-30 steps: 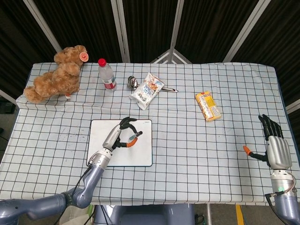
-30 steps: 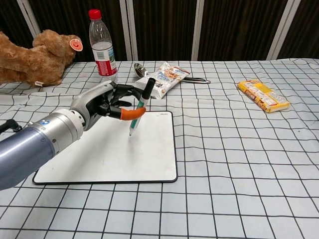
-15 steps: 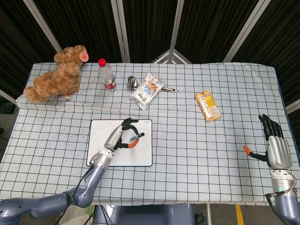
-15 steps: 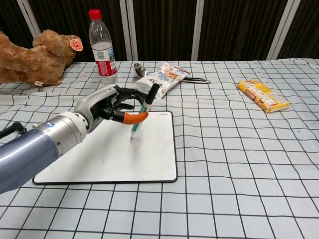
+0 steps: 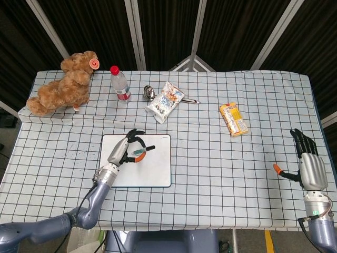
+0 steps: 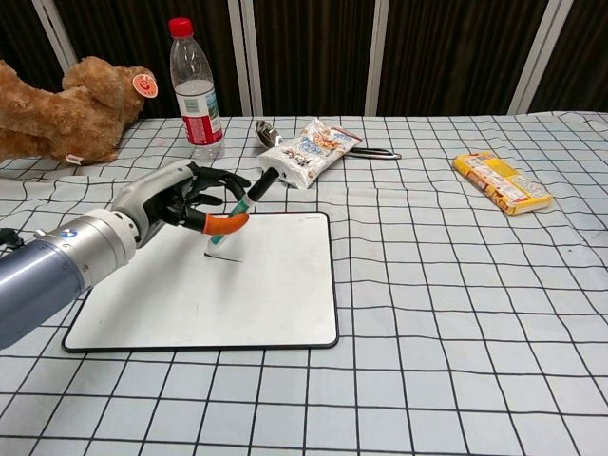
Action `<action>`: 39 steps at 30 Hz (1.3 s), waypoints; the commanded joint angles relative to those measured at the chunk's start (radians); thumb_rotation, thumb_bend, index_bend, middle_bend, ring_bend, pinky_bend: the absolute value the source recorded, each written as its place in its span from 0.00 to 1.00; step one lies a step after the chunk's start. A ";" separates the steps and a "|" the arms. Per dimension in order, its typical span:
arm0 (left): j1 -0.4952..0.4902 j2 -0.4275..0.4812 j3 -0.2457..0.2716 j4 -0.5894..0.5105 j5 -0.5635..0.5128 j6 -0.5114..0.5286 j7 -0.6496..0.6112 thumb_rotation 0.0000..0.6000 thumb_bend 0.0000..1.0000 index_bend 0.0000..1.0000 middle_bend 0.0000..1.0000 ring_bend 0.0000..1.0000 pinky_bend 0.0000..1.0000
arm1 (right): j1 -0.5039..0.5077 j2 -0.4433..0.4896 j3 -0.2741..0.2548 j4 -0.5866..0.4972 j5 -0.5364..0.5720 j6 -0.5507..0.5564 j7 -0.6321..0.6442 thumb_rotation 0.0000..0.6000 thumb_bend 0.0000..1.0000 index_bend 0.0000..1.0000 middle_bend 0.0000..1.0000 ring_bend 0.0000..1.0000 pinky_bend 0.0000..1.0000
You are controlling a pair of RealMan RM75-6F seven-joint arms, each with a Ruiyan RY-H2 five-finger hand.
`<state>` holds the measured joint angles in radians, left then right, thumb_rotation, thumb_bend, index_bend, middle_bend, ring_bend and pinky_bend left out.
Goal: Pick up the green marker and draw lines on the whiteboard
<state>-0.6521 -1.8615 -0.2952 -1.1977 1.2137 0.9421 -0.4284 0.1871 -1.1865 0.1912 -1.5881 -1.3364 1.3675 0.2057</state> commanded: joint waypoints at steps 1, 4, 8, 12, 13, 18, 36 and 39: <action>0.003 0.014 -0.003 0.022 0.002 0.005 -0.002 1.00 0.58 0.76 0.16 0.02 0.11 | 0.000 0.000 0.000 -0.001 -0.001 0.001 0.000 1.00 0.21 0.00 0.00 0.00 0.00; 0.005 0.031 -0.013 0.043 0.004 0.013 -0.006 1.00 0.58 0.76 0.16 0.02 0.11 | -0.001 0.000 -0.001 -0.001 -0.001 0.001 -0.001 1.00 0.21 0.00 0.00 0.00 0.00; 0.006 0.057 -0.034 0.042 0.005 0.025 -0.027 1.00 0.58 0.76 0.16 0.02 0.11 | -0.001 0.000 0.000 -0.001 -0.001 0.002 -0.002 1.00 0.21 0.00 0.00 0.00 0.00; 0.014 0.089 -0.056 0.002 0.004 0.044 -0.055 1.00 0.58 0.76 0.16 0.02 0.11 | 0.000 0.000 -0.001 -0.001 -0.002 0.002 -0.004 1.00 0.21 0.00 0.00 0.00 0.00; 0.016 0.095 -0.057 -0.009 0.005 0.047 -0.058 1.00 0.58 0.76 0.16 0.02 0.11 | -0.001 0.000 -0.001 -0.002 -0.002 0.003 -0.004 1.00 0.21 0.00 0.00 0.00 0.00; 0.029 0.120 -0.042 -0.063 0.005 0.046 -0.056 1.00 0.58 0.76 0.16 0.02 0.11 | -0.001 -0.001 -0.001 -0.003 -0.003 0.004 -0.008 1.00 0.21 0.00 0.00 0.00 0.00; 0.031 0.058 -0.009 -0.115 -0.039 0.036 -0.009 1.00 0.58 0.76 0.16 0.02 0.11 | 0.000 0.000 -0.001 -0.003 -0.003 0.003 -0.003 1.00 0.21 0.00 0.00 0.00 0.00; 0.028 0.047 -0.010 -0.111 -0.044 0.035 -0.004 1.00 0.58 0.76 0.16 0.02 0.11 | -0.001 0.001 -0.001 -0.003 -0.003 0.003 -0.001 1.00 0.21 0.00 0.00 0.00 0.00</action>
<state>-0.6229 -1.8116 -0.3050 -1.3105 1.1714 0.9779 -0.4344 0.1864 -1.1858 0.1905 -1.5907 -1.3396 1.3703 0.2041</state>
